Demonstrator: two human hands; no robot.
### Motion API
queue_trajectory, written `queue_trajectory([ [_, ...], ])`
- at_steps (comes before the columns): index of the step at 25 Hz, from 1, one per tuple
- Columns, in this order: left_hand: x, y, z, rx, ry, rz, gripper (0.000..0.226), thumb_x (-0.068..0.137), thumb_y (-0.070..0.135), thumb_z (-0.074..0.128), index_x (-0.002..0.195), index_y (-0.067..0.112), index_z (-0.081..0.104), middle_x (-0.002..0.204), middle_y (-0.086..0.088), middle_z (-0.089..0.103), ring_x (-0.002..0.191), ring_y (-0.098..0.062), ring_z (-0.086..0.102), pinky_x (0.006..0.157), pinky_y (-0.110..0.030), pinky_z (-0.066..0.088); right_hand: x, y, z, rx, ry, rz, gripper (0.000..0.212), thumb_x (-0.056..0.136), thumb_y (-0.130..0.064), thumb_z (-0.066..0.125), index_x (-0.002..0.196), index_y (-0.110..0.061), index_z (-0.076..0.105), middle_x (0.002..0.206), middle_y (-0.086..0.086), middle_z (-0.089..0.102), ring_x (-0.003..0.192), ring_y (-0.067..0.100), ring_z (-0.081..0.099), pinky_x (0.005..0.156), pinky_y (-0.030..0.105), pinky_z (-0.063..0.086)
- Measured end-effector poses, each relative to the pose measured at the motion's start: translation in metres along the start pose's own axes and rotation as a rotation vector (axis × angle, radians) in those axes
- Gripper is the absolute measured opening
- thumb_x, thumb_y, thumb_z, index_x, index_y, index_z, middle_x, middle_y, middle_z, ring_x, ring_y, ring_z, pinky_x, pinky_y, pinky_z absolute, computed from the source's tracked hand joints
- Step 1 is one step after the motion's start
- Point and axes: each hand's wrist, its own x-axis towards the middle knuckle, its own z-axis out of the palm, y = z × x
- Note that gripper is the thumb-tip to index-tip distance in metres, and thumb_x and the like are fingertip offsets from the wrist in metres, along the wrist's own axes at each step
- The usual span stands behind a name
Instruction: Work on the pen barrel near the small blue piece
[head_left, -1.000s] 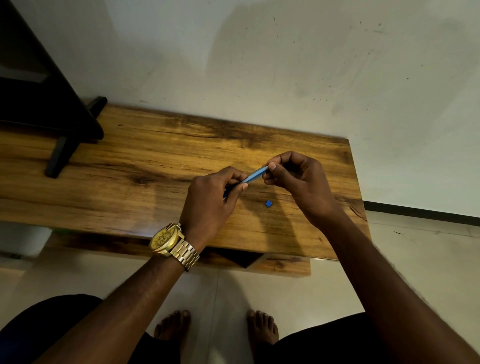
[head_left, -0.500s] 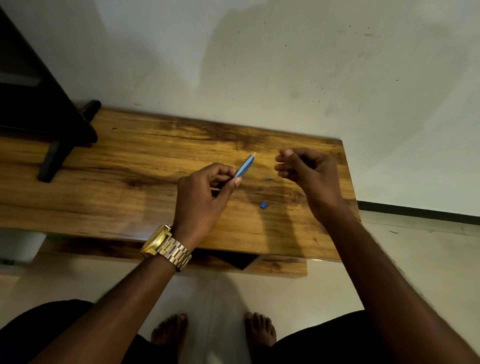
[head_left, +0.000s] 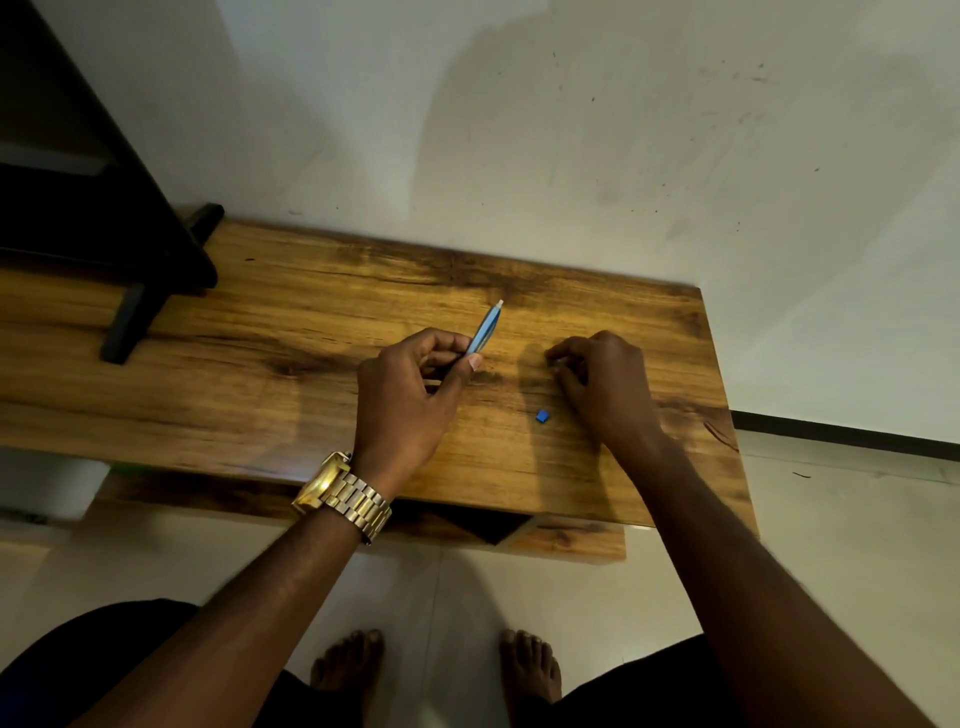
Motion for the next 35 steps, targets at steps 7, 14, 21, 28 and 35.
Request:
queue_trajectory([
  [7,0.0,0.001,-0.002,0.091,-0.028,0.066,0.016,0.098,0.027,0.08,0.113,0.024,0.08,0.104,0.017,0.08,0.095,0.011,0.074,0.075,-0.005,0.056,-0.003,-0.011,-0.004,0.306,0.097,0.007,0.009,0.101,-0.017,0.076,0.11,-0.015,0.077,0.102,-0.004,0.081,0.09,0.009,0.075,0.082,0.027,0.062],
  [14,-0.003,0.002,0.003,0.193,-0.064,0.14,0.018,0.099,0.025,0.079,0.117,0.023,0.081,0.109,0.009,0.083,0.097,0.007,0.07,0.078,0.0,0.051,-0.013,-0.022,-0.016,0.866,0.036,-0.013,0.018,0.101,-0.014,0.077,0.114,-0.023,0.084,0.102,-0.002,0.085,0.089,0.011,0.075,0.082,0.026,0.059],
  [21,-0.004,0.002,0.007,0.206,-0.069,0.142,0.02,0.099,0.026,0.079,0.119,0.025,0.081,0.109,0.013,0.082,0.095,0.013,0.067,0.081,0.002,0.05,-0.013,-0.019,-0.022,0.885,0.056,0.01,0.02,0.1,-0.013,0.078,0.12,-0.012,0.081,0.1,0.007,0.082,0.088,0.017,0.075,0.084,0.03,0.061],
  [28,-0.005,0.003,0.006,0.237,-0.089,0.147,0.021,0.099,0.026,0.079,0.119,0.026,0.081,0.111,0.012,0.083,0.101,0.002,0.074,0.08,-0.002,0.052,-0.015,-0.022,-0.025,0.777,0.014,-0.021,0.018,0.1,-0.014,0.079,0.117,-0.011,0.082,0.103,-0.003,0.084,0.089,0.012,0.078,0.082,0.027,0.061],
  [35,-0.005,0.002,0.002,0.339,-0.16,0.204,0.026,0.1,0.028,0.077,0.126,0.026,0.081,0.117,0.008,0.083,0.106,-0.007,0.076,0.09,-0.035,0.065,-0.015,-0.01,-0.032,0.661,-0.148,-0.055,0.015,0.099,-0.014,0.079,0.114,-0.013,0.083,0.095,-0.002,0.084,0.086,0.009,0.078,0.078,0.023,0.06],
])
